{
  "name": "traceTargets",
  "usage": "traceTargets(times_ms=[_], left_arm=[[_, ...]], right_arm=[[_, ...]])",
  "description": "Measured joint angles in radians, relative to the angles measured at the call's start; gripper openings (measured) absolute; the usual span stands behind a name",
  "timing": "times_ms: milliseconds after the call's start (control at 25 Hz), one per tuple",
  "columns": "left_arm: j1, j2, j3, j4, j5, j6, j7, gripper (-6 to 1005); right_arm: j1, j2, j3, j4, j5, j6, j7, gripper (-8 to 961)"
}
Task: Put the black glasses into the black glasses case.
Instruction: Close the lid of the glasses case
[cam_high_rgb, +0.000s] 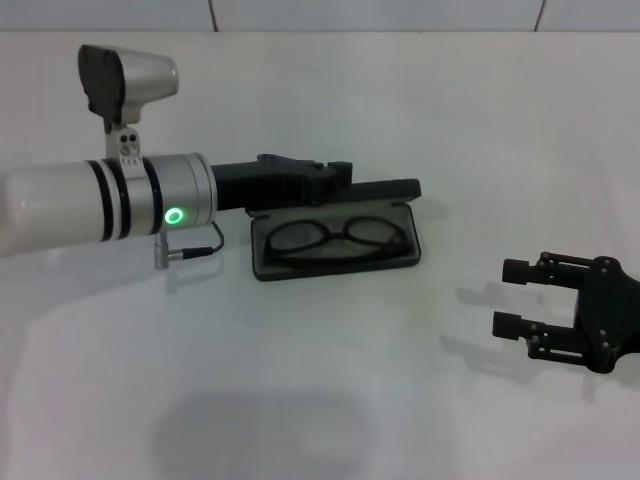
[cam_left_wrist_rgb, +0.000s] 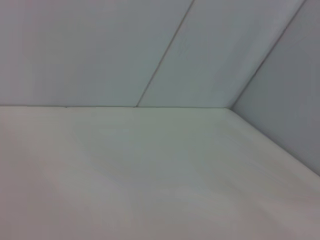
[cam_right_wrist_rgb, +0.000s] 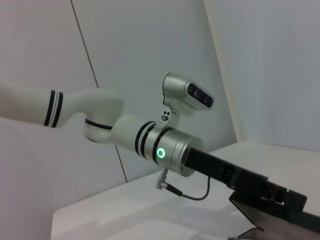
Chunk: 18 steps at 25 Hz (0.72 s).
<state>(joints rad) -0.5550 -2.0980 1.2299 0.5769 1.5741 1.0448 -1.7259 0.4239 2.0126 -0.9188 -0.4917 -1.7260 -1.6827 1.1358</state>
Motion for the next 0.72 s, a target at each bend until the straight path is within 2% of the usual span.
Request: traceTargets(times_ms=[120, 720], left_arm=[[0.014, 0.002, 0.036, 0.001, -0.055, 0.003, 0.031, 41], [0.083, 0.001, 0.101, 0.002, -0.205, 0.044, 0.183, 44]], right_arm=[[0.002, 0.0, 0.0, 0.001, 0.001, 0.0, 0.001, 660], [0.004, 0.002, 0.0, 0.014, 0.018, 0.011, 0.002, 661]])
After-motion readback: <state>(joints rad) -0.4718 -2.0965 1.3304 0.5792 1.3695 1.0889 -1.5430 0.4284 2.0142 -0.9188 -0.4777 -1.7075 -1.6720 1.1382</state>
